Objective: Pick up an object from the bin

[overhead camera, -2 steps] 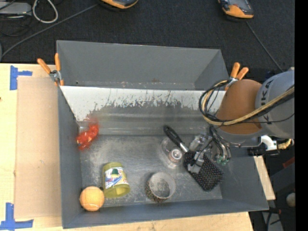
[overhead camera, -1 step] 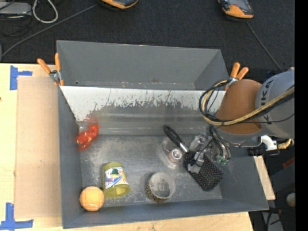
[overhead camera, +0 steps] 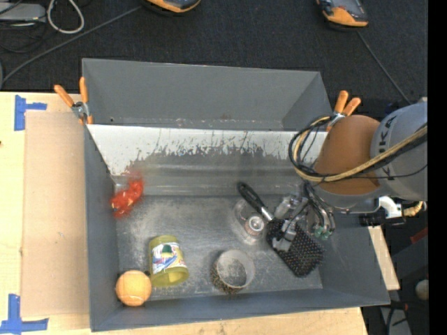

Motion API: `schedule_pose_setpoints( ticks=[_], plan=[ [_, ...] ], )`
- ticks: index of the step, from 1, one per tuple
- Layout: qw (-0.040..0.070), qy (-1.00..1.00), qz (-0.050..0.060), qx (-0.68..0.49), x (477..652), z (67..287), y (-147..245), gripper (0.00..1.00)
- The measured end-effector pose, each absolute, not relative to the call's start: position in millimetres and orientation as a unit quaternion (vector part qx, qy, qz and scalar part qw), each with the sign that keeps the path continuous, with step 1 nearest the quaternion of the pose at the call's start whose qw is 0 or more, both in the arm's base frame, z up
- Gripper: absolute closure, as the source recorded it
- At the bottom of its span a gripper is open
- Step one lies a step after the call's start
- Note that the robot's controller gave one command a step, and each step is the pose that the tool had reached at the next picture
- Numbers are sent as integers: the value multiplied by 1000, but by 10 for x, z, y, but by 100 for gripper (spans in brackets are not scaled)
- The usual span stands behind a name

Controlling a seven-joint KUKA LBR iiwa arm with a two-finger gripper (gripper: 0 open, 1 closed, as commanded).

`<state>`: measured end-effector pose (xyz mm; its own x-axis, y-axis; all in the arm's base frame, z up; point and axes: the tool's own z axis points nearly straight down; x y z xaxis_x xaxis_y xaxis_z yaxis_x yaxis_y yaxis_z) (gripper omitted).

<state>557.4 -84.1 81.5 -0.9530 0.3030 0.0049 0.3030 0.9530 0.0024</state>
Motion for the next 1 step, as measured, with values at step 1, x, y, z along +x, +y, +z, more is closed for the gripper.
schedule_pose_setpoints(
  ticks=[1],
  plan=[
    [2,-988,-2,-153,5574,815,-841,100]
  ],
)
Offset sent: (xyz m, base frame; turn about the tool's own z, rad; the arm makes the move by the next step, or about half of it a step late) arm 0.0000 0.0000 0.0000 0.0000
